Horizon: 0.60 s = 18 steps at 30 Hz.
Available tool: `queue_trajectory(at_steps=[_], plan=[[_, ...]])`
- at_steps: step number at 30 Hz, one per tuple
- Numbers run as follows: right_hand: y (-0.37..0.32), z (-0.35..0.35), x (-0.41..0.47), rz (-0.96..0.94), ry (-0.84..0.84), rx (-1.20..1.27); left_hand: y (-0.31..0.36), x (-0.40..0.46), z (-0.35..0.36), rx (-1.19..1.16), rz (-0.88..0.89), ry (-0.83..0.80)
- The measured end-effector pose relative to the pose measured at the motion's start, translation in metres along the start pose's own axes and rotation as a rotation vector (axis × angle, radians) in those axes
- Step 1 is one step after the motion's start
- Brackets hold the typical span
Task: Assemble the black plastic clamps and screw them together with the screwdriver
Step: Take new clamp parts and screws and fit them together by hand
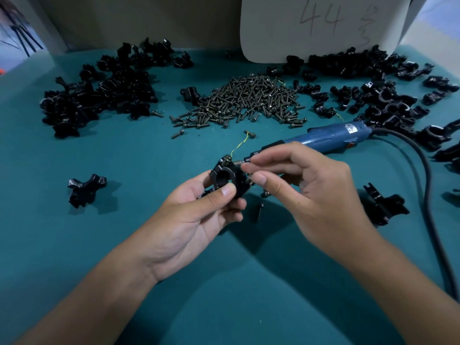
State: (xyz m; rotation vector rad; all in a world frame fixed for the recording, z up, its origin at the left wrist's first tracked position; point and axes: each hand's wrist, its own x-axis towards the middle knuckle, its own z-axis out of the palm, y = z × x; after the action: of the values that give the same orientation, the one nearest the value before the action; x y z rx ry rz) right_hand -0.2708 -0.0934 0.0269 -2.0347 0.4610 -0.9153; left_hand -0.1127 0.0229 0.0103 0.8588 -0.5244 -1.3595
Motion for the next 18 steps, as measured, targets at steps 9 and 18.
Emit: queue_trajectory(at_steps=[9,18], plan=[[-0.001,-0.007,0.005,0.111,-0.06,0.238,0.0,0.0,0.003,-0.036,-0.054,-0.004],[0.002,-0.001,0.005,0.147,-0.054,0.114,0.0,0.0,0.0,0.006,-0.052,-0.037]])
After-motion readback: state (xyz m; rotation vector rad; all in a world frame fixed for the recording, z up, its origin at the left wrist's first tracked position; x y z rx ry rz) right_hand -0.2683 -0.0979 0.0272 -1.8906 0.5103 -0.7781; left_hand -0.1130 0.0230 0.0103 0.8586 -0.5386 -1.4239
